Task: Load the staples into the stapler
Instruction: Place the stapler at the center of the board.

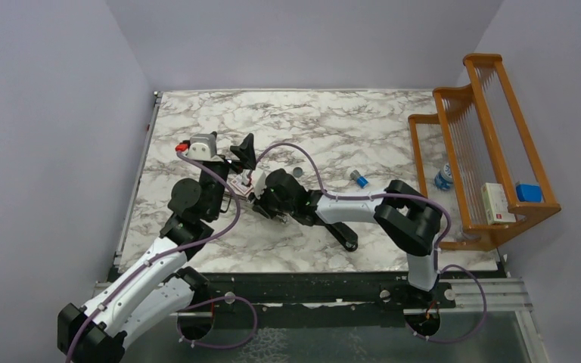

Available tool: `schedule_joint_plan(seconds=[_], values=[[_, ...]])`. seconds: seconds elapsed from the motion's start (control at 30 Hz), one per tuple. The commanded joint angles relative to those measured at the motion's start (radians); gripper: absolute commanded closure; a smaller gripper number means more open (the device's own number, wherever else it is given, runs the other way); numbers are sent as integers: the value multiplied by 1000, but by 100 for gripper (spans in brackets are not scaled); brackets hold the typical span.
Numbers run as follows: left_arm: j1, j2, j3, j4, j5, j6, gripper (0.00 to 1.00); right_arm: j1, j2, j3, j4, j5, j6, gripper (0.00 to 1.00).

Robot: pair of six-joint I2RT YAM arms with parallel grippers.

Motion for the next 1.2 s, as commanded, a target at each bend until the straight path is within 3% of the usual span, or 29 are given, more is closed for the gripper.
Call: schedule_joint_plan(seconds=[0.0, 0.47, 0.77, 0.97, 1.17], values=[[2, 10, 42, 4, 28, -5, 1, 7, 18, -1, 144, 102, -32, 98], [2, 35, 49, 3, 43, -22, 1, 22, 53, -21, 100, 7, -44, 91], [2, 65, 57, 4, 42, -33, 1, 22, 23, -37, 95, 14, -29, 50], [2, 87, 65, 4, 43, -44, 1, 21, -117, -52, 34, 40, 21, 45], [2, 127, 65, 6, 61, -63, 1, 19, -358, -229, -65, 201, 114, 44]])
